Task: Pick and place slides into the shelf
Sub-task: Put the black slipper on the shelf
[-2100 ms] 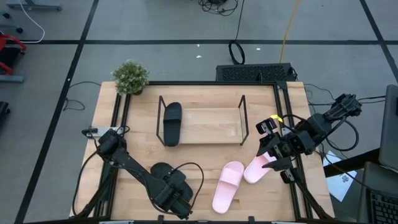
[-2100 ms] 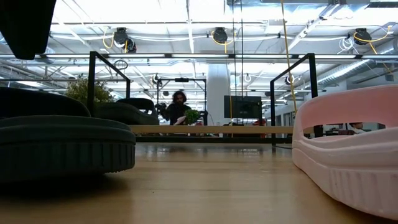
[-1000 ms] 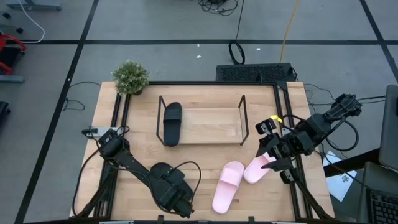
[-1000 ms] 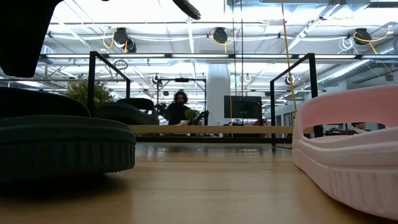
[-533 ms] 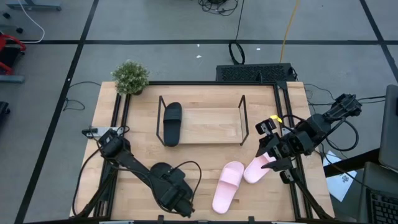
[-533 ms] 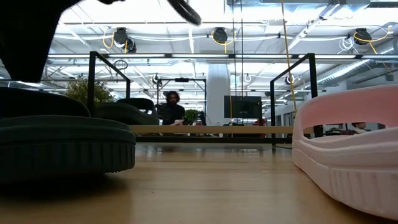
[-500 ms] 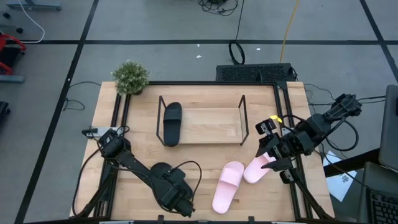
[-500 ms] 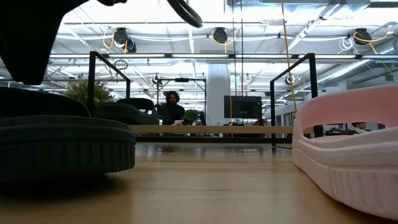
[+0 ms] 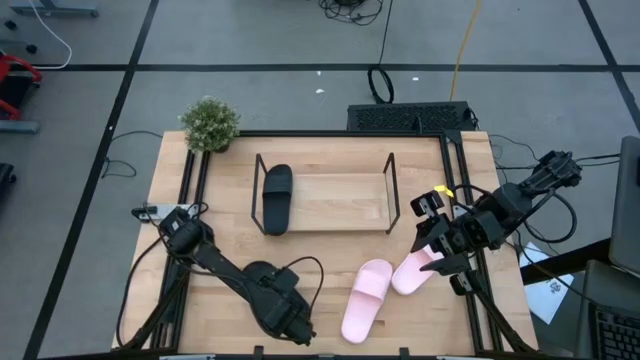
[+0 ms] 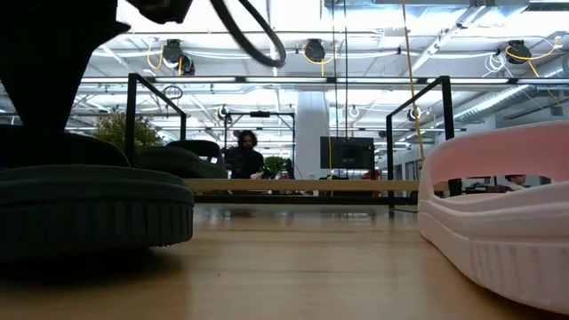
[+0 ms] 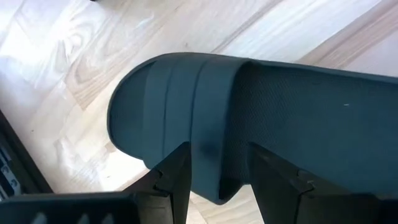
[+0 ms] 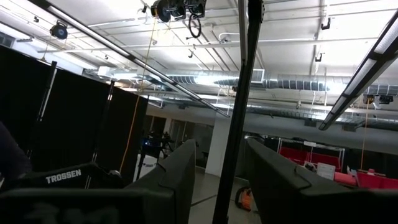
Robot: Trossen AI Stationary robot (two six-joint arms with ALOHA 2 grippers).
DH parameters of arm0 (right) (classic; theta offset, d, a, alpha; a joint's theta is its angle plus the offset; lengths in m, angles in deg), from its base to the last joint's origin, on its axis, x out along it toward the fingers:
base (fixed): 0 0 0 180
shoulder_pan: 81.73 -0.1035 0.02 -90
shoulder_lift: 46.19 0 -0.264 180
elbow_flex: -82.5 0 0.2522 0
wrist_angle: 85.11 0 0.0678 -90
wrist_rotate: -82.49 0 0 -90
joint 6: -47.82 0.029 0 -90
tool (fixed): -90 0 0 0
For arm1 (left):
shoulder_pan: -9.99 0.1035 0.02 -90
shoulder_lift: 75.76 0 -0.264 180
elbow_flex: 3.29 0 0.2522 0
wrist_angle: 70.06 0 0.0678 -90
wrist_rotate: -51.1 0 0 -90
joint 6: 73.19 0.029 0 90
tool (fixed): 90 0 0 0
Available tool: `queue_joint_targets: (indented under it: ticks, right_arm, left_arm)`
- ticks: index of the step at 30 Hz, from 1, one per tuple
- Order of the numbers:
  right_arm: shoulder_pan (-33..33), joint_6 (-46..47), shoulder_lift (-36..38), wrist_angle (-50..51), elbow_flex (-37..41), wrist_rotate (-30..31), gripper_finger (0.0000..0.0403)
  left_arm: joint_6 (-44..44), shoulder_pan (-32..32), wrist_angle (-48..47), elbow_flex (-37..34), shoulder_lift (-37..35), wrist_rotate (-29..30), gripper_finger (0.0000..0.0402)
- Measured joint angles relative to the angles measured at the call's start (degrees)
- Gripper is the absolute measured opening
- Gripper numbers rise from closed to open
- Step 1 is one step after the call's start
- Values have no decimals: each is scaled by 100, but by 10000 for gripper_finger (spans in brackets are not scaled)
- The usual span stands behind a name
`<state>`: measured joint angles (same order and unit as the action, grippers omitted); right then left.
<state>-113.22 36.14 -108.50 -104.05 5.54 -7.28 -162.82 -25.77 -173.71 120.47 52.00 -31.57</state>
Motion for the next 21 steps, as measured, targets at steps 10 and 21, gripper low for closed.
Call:
queue_joint_targets:
  ticks: [10,21]
  right_arm:
    - [1,2,-2,0,0,0,128]
    - [1,3,0,0,0,0,128]
  left_arm:
    - [95,25,83,-2,64,-65,149]
    - [239,44,-16,-2,124,16,149]
